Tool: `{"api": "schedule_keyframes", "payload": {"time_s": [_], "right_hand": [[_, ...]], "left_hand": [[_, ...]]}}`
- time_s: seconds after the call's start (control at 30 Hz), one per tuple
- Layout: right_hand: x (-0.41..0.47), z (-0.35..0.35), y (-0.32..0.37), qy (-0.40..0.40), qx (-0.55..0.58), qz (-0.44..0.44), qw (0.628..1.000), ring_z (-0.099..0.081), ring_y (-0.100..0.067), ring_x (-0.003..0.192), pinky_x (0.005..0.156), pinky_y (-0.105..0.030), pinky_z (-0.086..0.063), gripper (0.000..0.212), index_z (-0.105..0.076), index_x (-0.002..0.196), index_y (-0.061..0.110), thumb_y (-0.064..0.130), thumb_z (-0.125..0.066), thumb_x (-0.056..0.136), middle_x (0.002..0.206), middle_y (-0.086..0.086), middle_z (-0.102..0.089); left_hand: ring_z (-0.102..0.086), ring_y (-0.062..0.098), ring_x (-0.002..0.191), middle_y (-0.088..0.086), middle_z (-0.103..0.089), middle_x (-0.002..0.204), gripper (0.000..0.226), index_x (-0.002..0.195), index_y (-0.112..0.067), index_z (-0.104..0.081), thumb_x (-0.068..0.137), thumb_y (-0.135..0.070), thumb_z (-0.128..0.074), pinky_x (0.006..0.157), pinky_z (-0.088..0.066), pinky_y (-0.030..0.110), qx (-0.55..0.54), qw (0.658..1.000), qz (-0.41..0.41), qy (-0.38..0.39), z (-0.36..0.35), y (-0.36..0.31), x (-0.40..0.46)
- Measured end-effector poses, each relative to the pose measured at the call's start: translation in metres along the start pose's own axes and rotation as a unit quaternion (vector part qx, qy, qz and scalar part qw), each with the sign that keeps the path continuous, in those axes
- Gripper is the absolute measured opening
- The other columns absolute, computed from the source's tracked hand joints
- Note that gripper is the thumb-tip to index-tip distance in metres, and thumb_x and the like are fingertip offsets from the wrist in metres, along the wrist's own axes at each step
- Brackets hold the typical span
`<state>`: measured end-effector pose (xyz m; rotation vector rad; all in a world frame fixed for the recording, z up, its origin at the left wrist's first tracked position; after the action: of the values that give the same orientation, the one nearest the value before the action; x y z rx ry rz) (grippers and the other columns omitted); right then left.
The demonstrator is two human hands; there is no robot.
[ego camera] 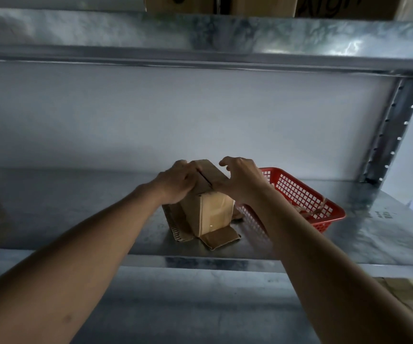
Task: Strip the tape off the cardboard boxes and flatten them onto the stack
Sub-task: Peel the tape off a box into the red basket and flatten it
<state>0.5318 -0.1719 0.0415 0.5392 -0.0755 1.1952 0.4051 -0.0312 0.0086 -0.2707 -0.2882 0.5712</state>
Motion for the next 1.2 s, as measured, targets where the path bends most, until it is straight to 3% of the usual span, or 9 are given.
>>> {"api": "schedule_keyframes", "payload": {"time_s": [0.13,0.23,0.4,0.5,0.7,0.83,0.97,1.03,1.2], "right_hand": [[0.006,0.002,0.003,0.046,-0.003,0.022,0.999,-0.067,-0.025,0.105,0.086,-0.034,-0.059,0.034,-0.073,0.118,0.009,0.030,-0.075,0.092,0.117,-0.008,-0.072],[0.012,0.004,0.007,0.079,-0.023,0.027,0.996,-0.065,-0.023,0.107,0.076,-0.026,-0.051,0.039,-0.067,0.130,0.014,0.019,-0.073,0.092,0.122,-0.005,-0.069],[0.015,0.002,0.017,0.106,-0.075,0.042,0.991,-0.063,-0.030,0.109,0.083,-0.035,-0.056,0.040,-0.061,0.134,0.014,0.006,-0.059,0.094,0.125,-0.009,-0.064],[0.015,0.002,0.022,0.117,-0.108,0.056,0.986,-0.063,-0.032,0.106,0.088,-0.044,-0.058,0.034,-0.061,0.127,0.012,0.007,-0.059,0.093,0.121,-0.012,-0.064],[0.014,0.011,0.029,0.075,-0.108,0.117,0.984,-0.058,-0.024,0.113,0.077,-0.031,-0.047,0.049,-0.055,0.139,0.014,0.014,-0.069,0.093,0.125,-0.005,-0.059],[0.017,0.010,0.018,-0.024,-0.076,0.131,0.988,-0.062,-0.028,0.102,0.079,-0.036,-0.056,0.032,-0.063,0.122,0.013,-0.002,-0.051,0.096,0.116,-0.007,-0.060],[0.018,0.003,0.000,-0.073,-0.020,0.070,0.995,-0.061,-0.021,0.108,0.075,-0.014,-0.043,0.030,-0.074,0.113,0.011,-0.002,-0.051,0.098,0.125,-0.006,-0.060],[0.019,-0.002,-0.006,-0.054,0.006,0.040,0.998,-0.062,-0.022,0.109,0.072,-0.013,-0.041,0.034,-0.075,0.115,0.012,-0.002,-0.051,0.094,0.124,-0.007,-0.063],[0.019,-0.008,-0.004,0.059,-0.014,0.023,0.998,-0.050,-0.019,0.111,0.090,-0.032,-0.047,0.051,-0.070,0.126,0.033,0.005,-0.043,0.093,0.126,0.002,-0.052]], "left_hand": [[-0.051,0.036,0.117,0.012,-0.046,0.134,0.037,0.136,-0.028,-0.051,0.106,-0.042,-0.035,0.094,-0.046,0.045,0.005,0.998,0.034,-0.053,0.005,0.005,0.002],[-0.050,0.037,0.118,0.016,-0.045,0.137,0.037,0.136,-0.018,-0.058,0.108,-0.035,-0.041,0.093,-0.042,0.039,0.007,0.995,0.044,-0.087,0.007,0.004,-0.001],[-0.052,0.028,0.103,0.006,-0.042,0.118,0.043,0.109,-0.015,-0.047,0.093,-0.049,-0.028,0.084,-0.049,0.041,0.080,0.995,0.044,-0.050,0.013,0.009,-0.003],[-0.051,0.021,0.090,-0.001,-0.035,0.103,0.025,0.103,-0.017,-0.046,0.096,-0.039,-0.038,0.079,-0.051,0.042,0.050,0.995,0.052,-0.070,0.016,0.014,-0.004],[-0.050,0.023,0.117,0.001,-0.038,0.137,0.051,0.141,-0.016,-0.039,0.101,-0.047,-0.042,0.094,-0.047,0.041,-0.031,0.996,0.059,-0.060,0.017,0.031,-0.001],[-0.053,0.018,0.115,0.001,-0.042,0.130,0.038,0.139,-0.026,-0.052,0.104,-0.039,-0.043,0.088,-0.047,0.032,-0.105,0.993,0.044,-0.034,0.018,0.037,-0.001],[-0.050,0.016,0.109,0.003,-0.041,0.116,0.047,0.120,-0.058,-0.063,0.102,-0.022,-0.039,0.099,-0.042,0.033,-0.169,0.985,0.025,-0.001,0.025,0.037,-0.004],[-0.048,0.015,0.105,0.003,-0.038,0.113,0.067,0.103,-0.069,-0.065,0.100,-0.008,-0.039,0.099,-0.041,0.031,-0.162,0.986,0.020,0.026,0.029,0.032,-0.004],[-0.049,0.016,0.113,-0.007,-0.028,0.128,0.066,0.120,-0.070,-0.057,0.098,-0.010,-0.036,0.099,-0.042,0.036,-0.025,0.992,-0.005,0.120,0.034,0.015,-0.002]]}}
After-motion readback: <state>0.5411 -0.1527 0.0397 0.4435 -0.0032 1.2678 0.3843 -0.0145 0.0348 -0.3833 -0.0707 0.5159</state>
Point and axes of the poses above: each hand's wrist, its own x-axis towards the middle knuckle, its own z-axis out of the back of the hand, y = z × x, the point moved 4 cm from there along x, towards the middle knuckle
